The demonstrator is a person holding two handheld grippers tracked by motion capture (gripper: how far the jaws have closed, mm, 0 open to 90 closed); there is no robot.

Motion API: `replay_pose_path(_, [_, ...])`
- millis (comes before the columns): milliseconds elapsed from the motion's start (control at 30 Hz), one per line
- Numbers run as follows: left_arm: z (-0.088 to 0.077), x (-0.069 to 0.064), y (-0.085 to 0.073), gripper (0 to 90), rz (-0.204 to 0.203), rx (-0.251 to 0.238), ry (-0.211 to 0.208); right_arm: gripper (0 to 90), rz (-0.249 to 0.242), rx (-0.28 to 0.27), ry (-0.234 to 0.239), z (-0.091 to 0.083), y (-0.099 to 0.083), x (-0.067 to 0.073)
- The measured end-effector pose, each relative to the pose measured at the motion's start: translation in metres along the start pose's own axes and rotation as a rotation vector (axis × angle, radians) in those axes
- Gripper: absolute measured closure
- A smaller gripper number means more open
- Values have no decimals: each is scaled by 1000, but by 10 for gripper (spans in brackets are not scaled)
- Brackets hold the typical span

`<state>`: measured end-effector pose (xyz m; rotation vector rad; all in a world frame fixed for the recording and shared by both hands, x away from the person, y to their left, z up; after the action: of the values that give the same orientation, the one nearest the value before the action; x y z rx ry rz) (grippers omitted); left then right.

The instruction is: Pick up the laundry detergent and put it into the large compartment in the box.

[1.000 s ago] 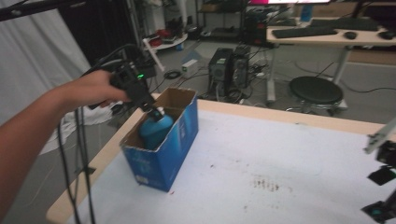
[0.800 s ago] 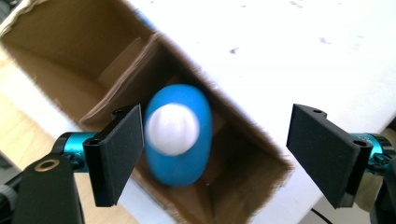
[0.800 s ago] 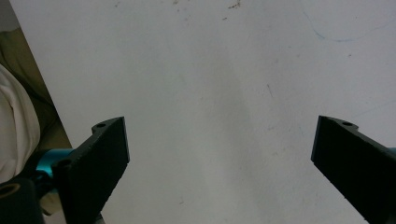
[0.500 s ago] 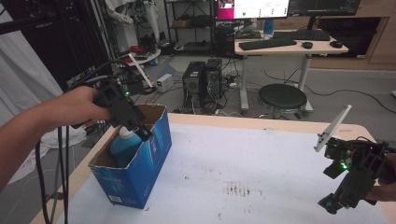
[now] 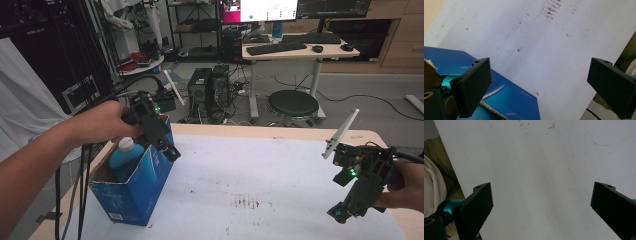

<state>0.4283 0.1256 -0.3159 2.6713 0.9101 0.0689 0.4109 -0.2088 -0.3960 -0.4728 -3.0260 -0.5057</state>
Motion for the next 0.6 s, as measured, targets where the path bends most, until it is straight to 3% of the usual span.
replay_pose_path(167, [8,-3,9,58,-3,5,6,33,6,-5,-4,-1,0,0])
replay_pose_path(300, [16,-4,22,58,-41,-8,39,33,7,-9,-12,-2,1,0])
replay_pose_path(400, [19,-8,33,58,-17,-38,49,33,18,-6,-12,-2,2,1])
replay_pose_path(467, [23,-13,37,58,16,-12,35,33,16,-8,-15,-2,2,1])
replay_pose_path(533, [27,-16,42,59,19,-1,37,33,22,-15,-17,-3,3,2])
replay_pose_path(600, [32,-20,47,59,31,16,8,33,24,-15,-17,-4,3,1])
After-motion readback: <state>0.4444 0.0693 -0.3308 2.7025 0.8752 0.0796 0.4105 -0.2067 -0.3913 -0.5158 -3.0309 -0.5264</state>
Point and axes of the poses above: each handheld gripper's, and its own axes: z roughly forward along the jaws, y roughly out of its top, x roughly to its left, the point moved 10 cm from there along z, roughly forward along the jaws, and after that the axes turned 4 degrees about -z, right-handed, at the moved point
